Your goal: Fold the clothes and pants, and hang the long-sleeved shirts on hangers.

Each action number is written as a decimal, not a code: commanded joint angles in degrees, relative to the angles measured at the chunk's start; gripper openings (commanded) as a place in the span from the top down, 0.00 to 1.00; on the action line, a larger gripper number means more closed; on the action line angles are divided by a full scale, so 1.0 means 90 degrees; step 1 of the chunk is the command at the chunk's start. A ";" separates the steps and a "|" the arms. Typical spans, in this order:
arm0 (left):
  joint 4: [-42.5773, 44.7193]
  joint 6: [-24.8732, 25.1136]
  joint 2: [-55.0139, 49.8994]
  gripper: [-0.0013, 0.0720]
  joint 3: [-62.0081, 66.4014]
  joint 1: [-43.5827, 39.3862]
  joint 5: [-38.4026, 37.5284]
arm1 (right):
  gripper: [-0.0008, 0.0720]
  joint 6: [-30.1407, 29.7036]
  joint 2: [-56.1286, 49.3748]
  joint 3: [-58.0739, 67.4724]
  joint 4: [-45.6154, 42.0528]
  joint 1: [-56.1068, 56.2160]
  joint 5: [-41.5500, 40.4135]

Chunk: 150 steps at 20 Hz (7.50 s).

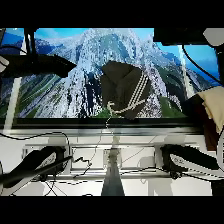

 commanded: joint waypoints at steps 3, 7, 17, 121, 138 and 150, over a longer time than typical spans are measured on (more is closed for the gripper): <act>0.0002 0.0002 0.0002 0.97 -0.0002 0.0000 0.0002 | 0.96 0.0000 0.0000 0.0005 0.0002 0.0005 0.0002; 0.0002 0.0000 0.0002 0.97 -0.0002 0.0000 0.0002 | 0.96 0.0000 0.0000 0.0005 0.0005 0.0005 0.0002; 0.0000 0.0000 0.0002 0.97 -0.0002 0.0000 0.0005 | 0.96 0.0240 0.0002 0.0005 0.0561 0.0000 -0.0736; -0.2453 -0.1525 -0.2106 0.04 -0.1651 0.0716 0.4595 | 0.61 -0.4102 -0.0631 -0.3759 0.4306 -0.1409 -0.4971; -0.0809 -0.0165 -0.1991 0.04 -0.1654 0.1739 0.0619 | 0.37 -0.5202 -0.1117 -0.3823 0.3876 -0.1350 -0.0284; -0.0833 -0.0221 -0.1991 0.04 -0.1654 0.1739 0.0527 | 0.12 -0.5433 -0.2127 -0.3718 0.2647 -0.0342 -0.3334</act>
